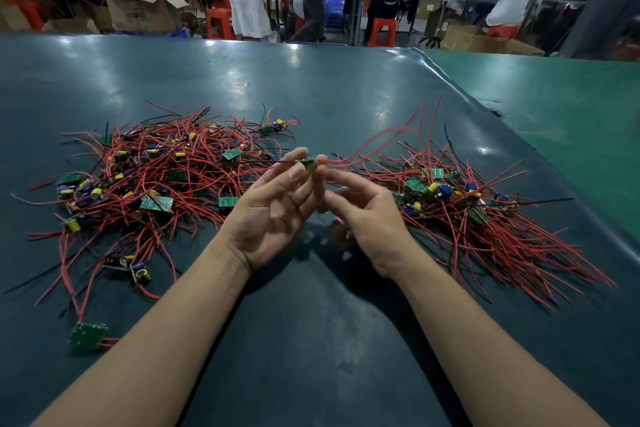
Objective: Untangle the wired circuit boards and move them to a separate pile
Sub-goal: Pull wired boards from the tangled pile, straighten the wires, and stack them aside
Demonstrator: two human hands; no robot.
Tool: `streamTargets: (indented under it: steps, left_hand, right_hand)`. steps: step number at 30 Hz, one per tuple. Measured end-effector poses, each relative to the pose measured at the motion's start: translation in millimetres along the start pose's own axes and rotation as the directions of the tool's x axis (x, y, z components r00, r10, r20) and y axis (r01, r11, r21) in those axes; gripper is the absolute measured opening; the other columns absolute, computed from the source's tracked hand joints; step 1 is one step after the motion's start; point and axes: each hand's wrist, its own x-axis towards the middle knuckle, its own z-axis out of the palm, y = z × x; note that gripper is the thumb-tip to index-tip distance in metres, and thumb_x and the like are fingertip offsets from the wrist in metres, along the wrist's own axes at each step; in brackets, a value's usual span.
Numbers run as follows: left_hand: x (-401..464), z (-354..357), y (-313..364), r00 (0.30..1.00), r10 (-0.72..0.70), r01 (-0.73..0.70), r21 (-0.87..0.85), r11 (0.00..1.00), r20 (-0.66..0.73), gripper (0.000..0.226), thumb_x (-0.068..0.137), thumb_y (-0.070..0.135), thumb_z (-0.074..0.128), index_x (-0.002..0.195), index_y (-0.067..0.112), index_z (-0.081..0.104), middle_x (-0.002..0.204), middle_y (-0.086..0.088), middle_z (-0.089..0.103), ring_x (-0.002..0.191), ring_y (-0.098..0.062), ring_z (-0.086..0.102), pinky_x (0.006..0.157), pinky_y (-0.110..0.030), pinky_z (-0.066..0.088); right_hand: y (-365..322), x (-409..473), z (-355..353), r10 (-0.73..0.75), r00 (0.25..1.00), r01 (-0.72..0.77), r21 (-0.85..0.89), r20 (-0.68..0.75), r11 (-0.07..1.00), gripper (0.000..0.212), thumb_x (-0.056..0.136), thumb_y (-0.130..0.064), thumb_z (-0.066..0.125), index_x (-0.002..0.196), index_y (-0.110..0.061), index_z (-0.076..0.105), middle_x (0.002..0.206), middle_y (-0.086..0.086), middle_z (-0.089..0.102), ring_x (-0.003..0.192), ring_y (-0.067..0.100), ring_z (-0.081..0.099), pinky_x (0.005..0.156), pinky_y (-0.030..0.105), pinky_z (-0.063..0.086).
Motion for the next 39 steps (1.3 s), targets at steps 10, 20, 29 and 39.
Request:
streamTargets:
  steps: [10,20,29,39]
  left_hand:
    - [6.8,-4.8,-20.5,0.942,0.332,-0.234,0.624,0.746,-0.043,0.036,0.063,0.008,0.078,0.097,0.011,0.070,0.091,-0.004,0.074,0.082,-0.019,0.070,0.074,-0.027,0.056]
    - [4.5,0.7,-24.2,0.909,0.415,-0.215,0.798,0.563,-0.048,0.022,0.072,-0.002,0.079,0.091,0.003,0.070,0.067,0.008,0.072,0.063,-0.001,0.065,0.064,-0.011,0.049]
    - [0.5,0.2,-21.6,0.926,0.374,-0.203,0.787,0.582,-0.038,0.018,0.065,0.008,0.084,0.078,0.010,0.072,0.068,0.004,0.069,0.068,-0.012,0.062,0.070,-0.018,0.052]
    - [2.0,-10.1,-17.1,0.954,0.295,-0.242,0.708,0.663,0.050,0.019,0.056,0.019,0.086,0.071,0.015,0.075,0.068,0.004,0.066,0.060,-0.017,0.059,0.062,-0.021,0.049]
  right_hand:
    - [0.0,5.8,0.7,0.087,0.972,-0.038,0.218,-0.217,0.975,0.026,0.084,-0.030,0.072,0.064,-0.014,0.071,0.059,0.003,0.061,0.036,0.009,0.038,0.037,0.015,0.029]
    - [-2.8,9.3,-3.8,0.096,0.956,-0.019,0.267,-0.278,0.964,0.019,0.091,-0.017,0.067,0.076,-0.009,0.075,0.056,0.000,0.059,0.037,0.006,0.036,0.036,0.015,0.028]
    - [-8.6,18.9,-27.1,0.097,0.887,0.095,0.384,-0.452,0.919,0.028,0.094,-0.010,0.062,0.068,-0.007,0.071,0.056,0.000,0.059,0.035,0.004,0.034,0.033,0.016,0.025]
    - [-10.9,21.6,-32.1,0.088,0.850,0.170,0.428,-0.520,0.888,0.030,0.099,-0.013,0.054,0.074,-0.003,0.067,0.052,-0.004,0.055,0.037,0.005,0.035,0.034,0.016,0.026]
